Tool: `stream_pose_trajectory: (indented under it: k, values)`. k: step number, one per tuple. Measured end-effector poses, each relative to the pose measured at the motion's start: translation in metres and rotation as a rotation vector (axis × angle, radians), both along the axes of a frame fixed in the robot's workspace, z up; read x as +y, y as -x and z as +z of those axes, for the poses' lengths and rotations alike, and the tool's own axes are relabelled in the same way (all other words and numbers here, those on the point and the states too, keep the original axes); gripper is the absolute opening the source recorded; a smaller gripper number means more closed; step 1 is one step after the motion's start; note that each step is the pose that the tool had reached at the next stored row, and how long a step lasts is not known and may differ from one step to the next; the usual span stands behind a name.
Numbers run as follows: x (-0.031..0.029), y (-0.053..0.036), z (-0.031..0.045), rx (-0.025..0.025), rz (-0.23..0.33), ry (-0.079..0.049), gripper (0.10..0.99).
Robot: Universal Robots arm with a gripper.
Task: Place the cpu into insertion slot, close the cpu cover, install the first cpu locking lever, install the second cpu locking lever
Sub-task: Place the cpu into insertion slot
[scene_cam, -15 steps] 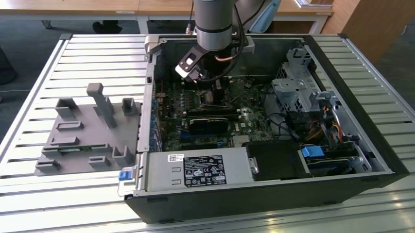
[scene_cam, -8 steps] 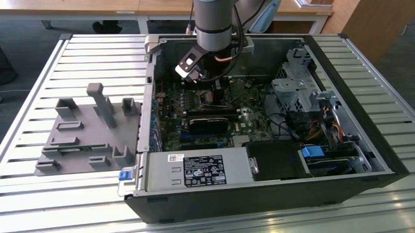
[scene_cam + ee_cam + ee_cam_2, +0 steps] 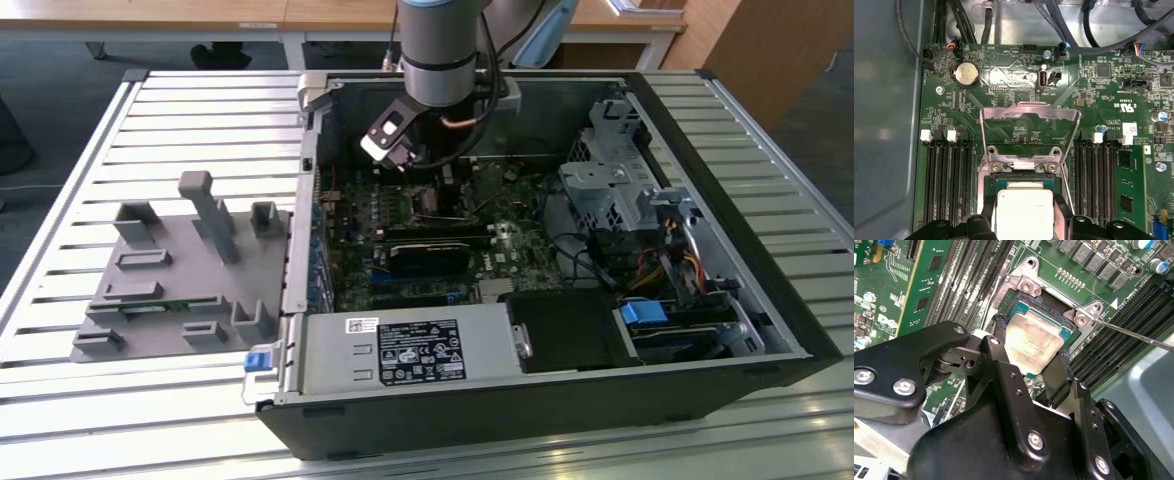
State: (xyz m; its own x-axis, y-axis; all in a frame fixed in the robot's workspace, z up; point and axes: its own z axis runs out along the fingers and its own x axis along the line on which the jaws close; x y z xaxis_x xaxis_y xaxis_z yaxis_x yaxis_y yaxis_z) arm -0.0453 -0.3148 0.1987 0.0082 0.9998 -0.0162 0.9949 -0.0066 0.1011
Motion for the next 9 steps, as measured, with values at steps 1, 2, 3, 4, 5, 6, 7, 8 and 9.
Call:
stream_pose_trajectory:
  k: [1,2,3,4,5,6,7,8,9]
  values:
    - [0.0004,0.0000,-0.0007,0.0001,0.000,0.000,0.541]
    - [0.0006,0.0000,-0.0014,0.0002,0.000,0.000,0.541]
    - [0.0007,0.0000,-0.0020,0.0003,0.000,0.000,0.541]
    - [0.0007,0.0000,-0.0026,0.0003,-0.001,0.000,0.541]
    - [0.0007,0.0000,-0.0031,0.0004,-0.001,0.000,0.541]
    - [0.0007,0.0000,-0.0037,0.0004,-0.001,0.000,0.541]
    - [0.0008,0.0001,-0.0043,0.0004,-0.001,0.000,0.541]
    - [0.0008,0.0001,-0.0048,0.0005,-0.001,0.000,0.541]
    - [0.0007,0.0001,-0.0053,0.0006,-0.001,0.000,0.541]
